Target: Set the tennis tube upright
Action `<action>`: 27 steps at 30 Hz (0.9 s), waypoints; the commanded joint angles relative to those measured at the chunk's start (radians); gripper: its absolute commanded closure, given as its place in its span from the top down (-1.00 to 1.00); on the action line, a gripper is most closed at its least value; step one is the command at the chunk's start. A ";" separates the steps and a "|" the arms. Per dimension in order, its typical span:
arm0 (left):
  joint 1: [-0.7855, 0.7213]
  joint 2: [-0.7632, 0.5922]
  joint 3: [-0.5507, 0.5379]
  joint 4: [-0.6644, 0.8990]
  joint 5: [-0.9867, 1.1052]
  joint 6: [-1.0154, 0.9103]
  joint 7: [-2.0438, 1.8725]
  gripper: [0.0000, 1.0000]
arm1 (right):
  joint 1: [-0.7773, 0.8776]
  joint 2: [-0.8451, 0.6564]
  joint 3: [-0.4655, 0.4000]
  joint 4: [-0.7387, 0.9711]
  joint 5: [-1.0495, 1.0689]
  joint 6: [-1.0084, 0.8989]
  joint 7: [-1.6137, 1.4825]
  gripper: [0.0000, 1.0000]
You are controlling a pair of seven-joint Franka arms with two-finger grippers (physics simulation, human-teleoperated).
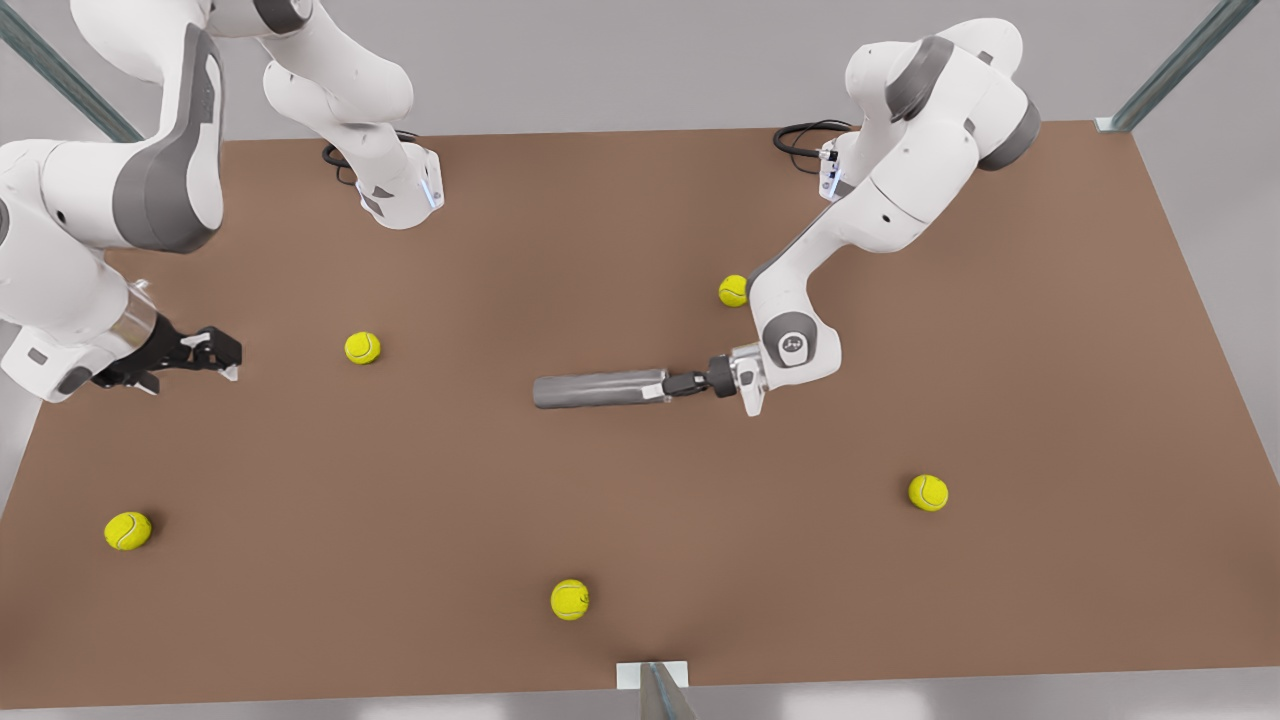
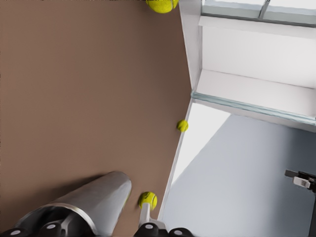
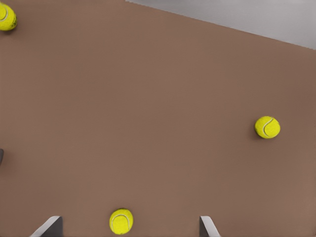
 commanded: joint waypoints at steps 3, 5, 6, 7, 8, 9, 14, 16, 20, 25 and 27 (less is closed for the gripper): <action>0.003 0.000 0.000 -0.002 0.000 0.001 0.005 -0.47 | 0.003 -0.006 0.000 0.000 -0.009 0.010 0.003 1.00; 0.001 -0.002 -0.002 -0.002 -0.002 0.009 0.007 -0.47 | 0.005 -0.008 0.002 0.000 -0.037 0.010 0.003 1.00; 0.001 -0.005 -0.002 -0.002 -0.002 0.011 0.028 -0.47 | 0.012 -0.009 0.003 0.000 -0.075 0.008 0.003 1.00; 0.001 -0.006 -0.002 -0.002 -0.002 0.012 0.028 -0.47 | 0.015 -0.011 0.006 0.000 -0.092 0.011 0.005 1.00; 0.000 -0.006 -0.002 -0.002 -0.002 0.014 0.031 -0.49 | 0.015 -0.012 0.011 0.000 -0.092 0.011 0.005 1.00; -0.004 -0.006 -0.002 -0.002 -0.002 0.015 0.031 -0.55 | 0.014 -0.012 0.012 0.036 -0.092 0.008 -0.001 1.00; -0.004 -0.009 -0.003 -0.005 -0.002 0.038 0.044 -0.57 | 0.017 -0.017 0.012 0.066 -0.083 0.063 0.000 1.00; 0.001 -0.020 -0.003 -0.009 -0.002 0.040 0.044 -0.57 | 0.015 -0.018 0.012 0.065 -0.066 0.059 0.006 1.00; 0.007 -0.034 -0.008 -0.014 -0.005 0.060 0.033 -0.57 | -0.017 -0.034 0.012 0.046 0.006 0.042 -0.004 1.00; 0.075 -0.032 -0.061 -0.014 -0.006 0.052 -0.010 -0.57 | -0.014 -0.045 0.014 0.028 0.008 0.053 0.008 1.00; 0.111 -0.032 -0.097 -0.014 -0.006 0.055 -0.047 -0.57 | -0.043 -0.048 0.011 0.030 0.072 0.049 0.006 1.00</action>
